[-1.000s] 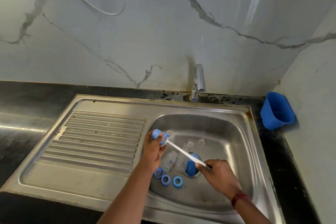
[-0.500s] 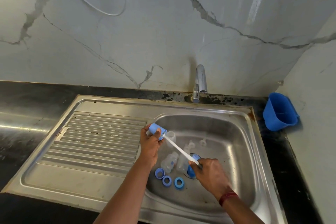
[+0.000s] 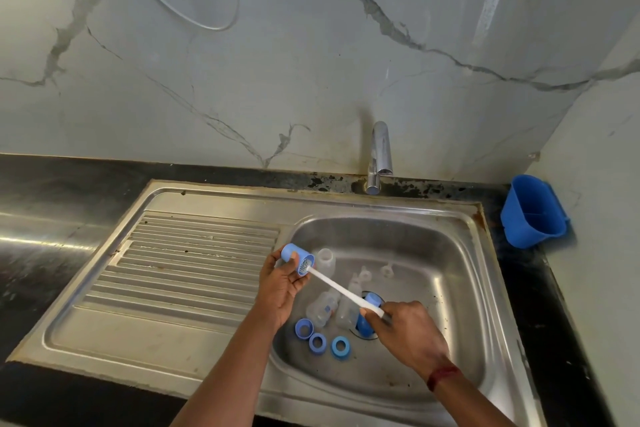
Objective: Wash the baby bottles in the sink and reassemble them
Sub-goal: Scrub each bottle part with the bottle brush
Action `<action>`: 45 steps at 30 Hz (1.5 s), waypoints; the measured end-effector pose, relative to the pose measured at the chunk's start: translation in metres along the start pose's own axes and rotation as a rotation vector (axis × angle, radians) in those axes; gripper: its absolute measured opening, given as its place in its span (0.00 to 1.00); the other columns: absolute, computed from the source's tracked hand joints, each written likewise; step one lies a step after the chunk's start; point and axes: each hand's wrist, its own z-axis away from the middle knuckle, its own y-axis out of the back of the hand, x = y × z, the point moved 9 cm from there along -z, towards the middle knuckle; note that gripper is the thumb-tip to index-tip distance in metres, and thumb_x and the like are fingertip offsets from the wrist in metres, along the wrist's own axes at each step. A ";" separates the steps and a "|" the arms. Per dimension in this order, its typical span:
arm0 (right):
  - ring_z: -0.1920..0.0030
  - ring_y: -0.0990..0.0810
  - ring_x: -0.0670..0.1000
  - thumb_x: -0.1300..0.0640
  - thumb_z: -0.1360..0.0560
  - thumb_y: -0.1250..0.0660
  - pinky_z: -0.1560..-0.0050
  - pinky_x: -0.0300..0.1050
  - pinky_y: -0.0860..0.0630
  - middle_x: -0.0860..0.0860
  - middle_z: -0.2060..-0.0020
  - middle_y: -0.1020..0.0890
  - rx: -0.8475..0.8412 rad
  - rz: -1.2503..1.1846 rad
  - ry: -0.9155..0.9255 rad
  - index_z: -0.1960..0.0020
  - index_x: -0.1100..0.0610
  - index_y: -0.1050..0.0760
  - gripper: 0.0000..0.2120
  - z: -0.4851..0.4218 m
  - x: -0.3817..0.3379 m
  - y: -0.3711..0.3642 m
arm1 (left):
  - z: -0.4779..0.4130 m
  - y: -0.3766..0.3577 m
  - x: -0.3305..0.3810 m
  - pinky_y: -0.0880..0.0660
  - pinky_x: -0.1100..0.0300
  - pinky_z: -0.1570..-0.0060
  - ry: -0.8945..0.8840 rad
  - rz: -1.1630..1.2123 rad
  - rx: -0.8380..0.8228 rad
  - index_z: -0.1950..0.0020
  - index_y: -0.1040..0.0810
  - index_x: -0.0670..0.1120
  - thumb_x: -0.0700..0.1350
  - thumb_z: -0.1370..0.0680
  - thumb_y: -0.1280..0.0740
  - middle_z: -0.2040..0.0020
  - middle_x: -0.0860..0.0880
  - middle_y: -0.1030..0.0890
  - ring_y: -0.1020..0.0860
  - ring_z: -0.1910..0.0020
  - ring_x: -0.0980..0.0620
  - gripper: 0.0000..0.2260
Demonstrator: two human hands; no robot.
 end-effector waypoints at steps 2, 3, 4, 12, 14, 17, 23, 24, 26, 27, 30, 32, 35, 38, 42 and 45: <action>0.78 0.32 0.46 0.41 0.22 0.36 0.74 0.36 0.30 0.46 0.78 0.30 0.016 -0.051 -0.030 0.69 0.50 0.32 0.21 -0.003 0.002 -0.004 | -0.004 0.002 0.000 0.19 0.50 0.52 -0.007 0.052 0.043 0.49 0.27 0.47 0.34 0.22 0.34 0.49 0.40 0.19 0.18 0.50 0.41 0.08; 0.78 0.33 0.45 0.41 0.22 0.36 0.74 0.35 0.31 0.46 0.79 0.30 0.025 -0.082 -0.046 0.70 0.50 0.33 0.22 -0.005 0.004 -0.006 | -0.006 0.002 0.002 0.21 0.48 0.49 -0.020 0.065 0.067 0.48 0.28 0.47 0.34 0.22 0.33 0.49 0.41 0.19 0.19 0.50 0.41 0.09; 0.78 0.33 0.45 0.41 0.22 0.35 0.74 0.35 0.31 0.46 0.79 0.30 0.031 -0.107 -0.059 0.70 0.49 0.33 0.22 -0.007 0.005 -0.007 | -0.007 0.001 0.004 0.21 0.48 0.48 -0.037 0.072 0.086 0.47 0.29 0.47 0.33 0.22 0.33 0.49 0.41 0.19 0.19 0.50 0.41 0.10; 0.76 0.34 0.45 0.41 0.23 0.34 0.74 0.36 0.33 0.47 0.76 0.30 -0.051 -0.116 -0.075 0.71 0.51 0.30 0.22 -0.024 0.015 -0.018 | -0.014 0.004 0.021 0.18 0.58 0.61 -0.154 -0.104 0.127 0.46 0.27 0.45 0.32 0.23 0.32 0.48 0.44 0.22 0.20 0.52 0.46 0.11; 0.75 0.34 0.45 0.41 0.23 0.34 0.74 0.35 0.33 0.47 0.75 0.29 -0.081 -0.079 -0.051 0.67 0.54 0.26 0.21 -0.025 0.014 -0.021 | -0.015 0.003 0.020 0.18 0.57 0.59 -0.137 -0.143 0.101 0.45 0.27 0.44 0.32 0.23 0.33 0.48 0.43 0.22 0.20 0.52 0.46 0.11; 0.75 0.32 0.46 0.42 0.22 0.35 0.73 0.36 0.31 0.47 0.75 0.29 -0.092 -0.052 -0.006 0.63 0.55 0.23 0.19 -0.025 0.011 -0.019 | -0.018 0.003 0.017 0.18 0.53 0.55 -0.098 -0.137 0.093 0.48 0.26 0.46 0.32 0.22 0.33 0.49 0.43 0.22 0.20 0.51 0.43 0.10; 0.75 0.31 0.47 0.39 0.24 0.35 0.71 0.39 0.30 0.51 0.74 0.25 -0.062 -0.063 -0.012 0.65 0.55 0.26 0.21 -0.020 0.018 -0.023 | -0.027 0.014 0.014 0.21 0.46 0.49 -0.041 -0.011 0.109 0.49 0.27 0.47 0.33 0.22 0.33 0.44 0.37 0.23 0.21 0.48 0.40 0.10; 0.75 0.32 0.47 0.39 0.24 0.34 0.72 0.38 0.31 0.50 0.75 0.26 -0.058 -0.091 -0.027 0.67 0.55 0.27 0.22 -0.020 0.019 -0.023 | -0.027 0.013 0.016 0.20 0.48 0.51 -0.047 0.004 0.103 0.49 0.27 0.47 0.33 0.22 0.33 0.44 0.38 0.23 0.21 0.48 0.40 0.09; 0.76 0.33 0.46 0.40 0.24 0.34 0.73 0.36 0.32 0.48 0.77 0.30 -0.041 -0.174 -0.055 0.71 0.52 0.31 0.23 -0.022 0.019 -0.021 | -0.027 0.009 0.021 0.19 0.50 0.54 -0.055 0.042 0.091 0.49 0.28 0.47 0.33 0.22 0.34 0.47 0.38 0.22 0.20 0.50 0.40 0.10; 0.77 0.33 0.46 0.41 0.24 0.33 0.73 0.36 0.32 0.47 0.78 0.31 -0.027 -0.212 -0.067 0.73 0.51 0.33 0.24 -0.023 0.018 -0.018 | -0.028 0.008 0.025 0.19 0.51 0.55 -0.060 0.057 0.088 0.49 0.28 0.47 0.33 0.22 0.34 0.49 0.39 0.21 0.20 0.51 0.41 0.10; 0.78 0.36 0.46 0.42 0.24 0.32 0.74 0.36 0.34 0.47 0.79 0.33 -0.002 -0.244 -0.091 0.74 0.51 0.36 0.26 -0.026 0.018 -0.015 | -0.027 0.007 0.029 0.19 0.52 0.55 -0.065 0.062 0.094 0.48 0.28 0.46 0.32 0.22 0.34 0.50 0.39 0.21 0.20 0.52 0.42 0.10; 0.78 0.36 0.46 0.42 0.24 0.32 0.74 0.36 0.34 0.46 0.79 0.34 -0.004 -0.229 -0.088 0.75 0.51 0.37 0.26 -0.028 0.018 -0.016 | -0.028 0.008 0.029 0.19 0.51 0.54 -0.067 0.058 0.083 0.47 0.28 0.46 0.32 0.22 0.34 0.48 0.39 0.21 0.20 0.51 0.41 0.10; 0.77 0.36 0.45 0.43 0.24 0.31 0.74 0.35 0.34 0.45 0.78 0.33 -0.031 -0.215 -0.088 0.74 0.50 0.35 0.24 -0.029 0.020 -0.024 | -0.029 0.006 0.032 0.19 0.50 0.54 -0.078 0.043 0.070 0.47 0.27 0.47 0.32 0.22 0.34 0.48 0.39 0.21 0.20 0.50 0.40 0.10; 0.77 0.34 0.45 0.43 0.25 0.30 0.74 0.35 0.33 0.46 0.78 0.32 -0.053 -0.217 -0.089 0.73 0.51 0.32 0.23 -0.027 0.021 -0.030 | -0.031 0.006 0.032 0.18 0.50 0.54 -0.076 0.037 0.069 0.47 0.26 0.47 0.32 0.22 0.33 0.47 0.38 0.22 0.20 0.48 0.38 0.11; 0.76 0.34 0.46 0.40 0.25 0.32 0.73 0.37 0.33 0.47 0.77 0.31 -0.085 -0.179 -0.059 0.70 0.55 0.26 0.23 -0.024 0.020 -0.035 | -0.033 0.012 0.024 0.17 0.53 0.60 -0.061 0.058 0.093 0.48 0.26 0.48 0.32 0.22 0.34 0.46 0.38 0.23 0.20 0.51 0.41 0.11; 0.76 0.33 0.46 0.39 0.25 0.33 0.72 0.37 0.32 0.47 0.77 0.30 -0.108 -0.158 -0.051 0.67 0.56 0.23 0.22 -0.021 0.023 -0.037 | -0.033 0.014 0.022 0.17 0.52 0.60 -0.066 0.055 0.088 0.48 0.27 0.47 0.31 0.22 0.35 0.46 0.37 0.23 0.20 0.52 0.42 0.11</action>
